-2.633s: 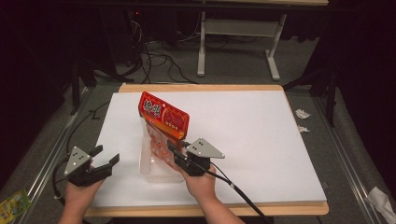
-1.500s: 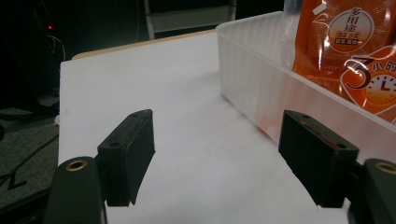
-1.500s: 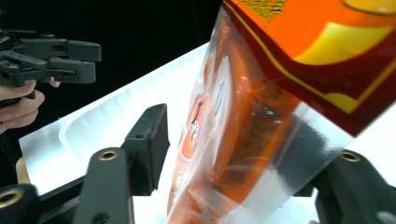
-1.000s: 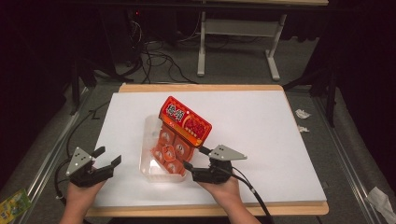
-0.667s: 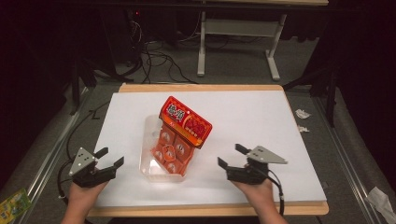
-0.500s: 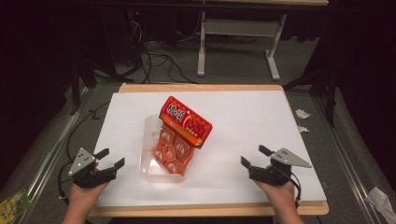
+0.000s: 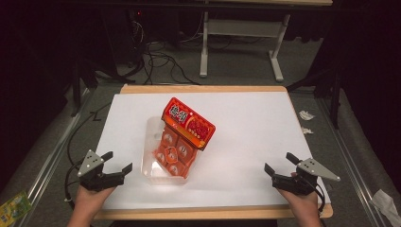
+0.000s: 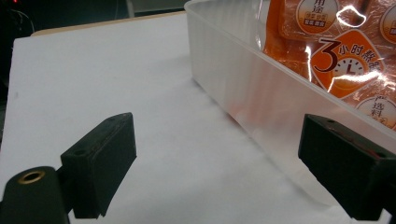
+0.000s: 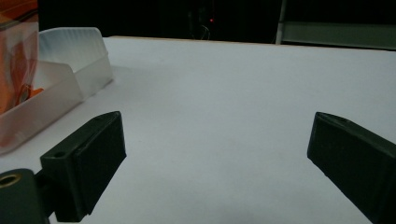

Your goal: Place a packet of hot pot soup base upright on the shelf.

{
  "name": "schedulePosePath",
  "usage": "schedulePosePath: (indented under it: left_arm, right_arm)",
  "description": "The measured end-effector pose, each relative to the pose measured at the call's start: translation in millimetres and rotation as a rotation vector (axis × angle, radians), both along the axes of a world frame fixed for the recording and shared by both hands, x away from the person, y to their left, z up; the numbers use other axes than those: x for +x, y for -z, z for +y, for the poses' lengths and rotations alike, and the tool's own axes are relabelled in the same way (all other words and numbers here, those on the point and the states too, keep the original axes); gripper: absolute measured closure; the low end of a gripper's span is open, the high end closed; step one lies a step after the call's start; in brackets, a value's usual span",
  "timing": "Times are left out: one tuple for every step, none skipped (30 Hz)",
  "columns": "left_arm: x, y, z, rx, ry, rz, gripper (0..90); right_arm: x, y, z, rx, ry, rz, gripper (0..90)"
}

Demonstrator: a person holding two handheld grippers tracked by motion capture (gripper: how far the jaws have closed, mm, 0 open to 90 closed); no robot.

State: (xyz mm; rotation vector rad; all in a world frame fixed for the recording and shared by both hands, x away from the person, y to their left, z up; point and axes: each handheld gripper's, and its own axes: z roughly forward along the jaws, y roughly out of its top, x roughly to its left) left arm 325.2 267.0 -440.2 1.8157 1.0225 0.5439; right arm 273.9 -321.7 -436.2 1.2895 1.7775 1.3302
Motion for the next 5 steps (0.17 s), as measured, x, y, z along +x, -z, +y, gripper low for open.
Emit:
schedulePosePath:
  left_arm:
    - [0.1,0.2,0.4,0.0,0.001,0.003,11.8]
    - [-0.1,0.5,0.6,0.0,0.005,0.006,11.6]
    - [-0.5,0.3,0.7,-0.001,0.012,0.007,11.2]
    - [-0.9,-0.1,0.5,-0.001,0.015,0.007,10.5]
    - [-1.5,-1.2,0.6,-0.006,0.026,0.005,10.1]
  right_arm:
    - [0.2,1.1,-0.5,0.005,0.002,0.006,4.5]
    - [0.4,1.5,-1.3,0.004,0.002,0.008,4.5]
    - [0.4,1.7,-2.3,0.01,0.006,0.007,4.5]
    - [0.4,1.6,-2.9,0.016,0.009,0.003,4.6]
    - [0.4,1.6,-3.0,0.021,0.01,0.0,4.6]
